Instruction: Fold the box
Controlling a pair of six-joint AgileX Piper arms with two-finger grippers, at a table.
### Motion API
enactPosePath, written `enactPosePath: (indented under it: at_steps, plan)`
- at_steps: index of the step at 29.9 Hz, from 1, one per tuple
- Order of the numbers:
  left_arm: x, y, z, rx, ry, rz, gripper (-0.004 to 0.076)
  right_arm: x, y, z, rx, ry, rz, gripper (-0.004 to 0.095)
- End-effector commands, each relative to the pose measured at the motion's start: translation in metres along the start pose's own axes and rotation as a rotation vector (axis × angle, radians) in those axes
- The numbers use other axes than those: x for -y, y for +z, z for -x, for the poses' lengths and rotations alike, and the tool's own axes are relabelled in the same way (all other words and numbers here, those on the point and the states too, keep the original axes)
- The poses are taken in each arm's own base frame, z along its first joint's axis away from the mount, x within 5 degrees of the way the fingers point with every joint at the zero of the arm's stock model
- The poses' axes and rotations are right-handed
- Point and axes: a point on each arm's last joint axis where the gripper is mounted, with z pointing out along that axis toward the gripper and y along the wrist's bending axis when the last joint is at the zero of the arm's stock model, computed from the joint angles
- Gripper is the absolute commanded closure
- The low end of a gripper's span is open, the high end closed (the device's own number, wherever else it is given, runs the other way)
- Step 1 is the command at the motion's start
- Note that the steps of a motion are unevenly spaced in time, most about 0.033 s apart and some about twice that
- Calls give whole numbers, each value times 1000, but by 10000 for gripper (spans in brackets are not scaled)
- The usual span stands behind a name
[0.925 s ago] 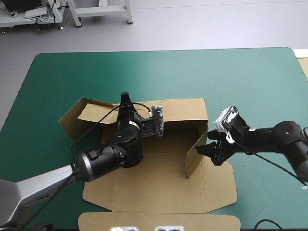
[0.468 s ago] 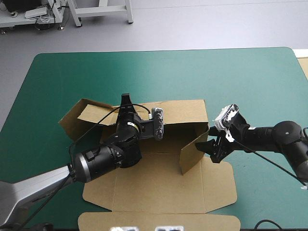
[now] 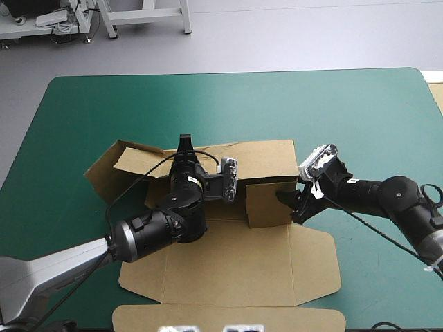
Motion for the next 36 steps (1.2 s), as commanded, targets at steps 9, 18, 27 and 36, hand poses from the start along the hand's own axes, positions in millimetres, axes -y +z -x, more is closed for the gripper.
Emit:
enactPosePath:
  at_steps: [9, 18, 27, 36]
  plan:
    - [28, -5, 18, 108, -189, -315, 733, -4, -9, 12, 58, 23, 12, 730]
    - [16, -13, 21, 144, -169, -305, 701, -3, -10, 16, 70, 26, 8, 925]
    - [-37, -72, 24, 416, -288, -344, 217, 8, -15, 28, 108, 21, -107, 925]
    - [-72, -114, 9, 570, -344, -269, 108, 21, -23, 41, 142, 13, -246, 926]
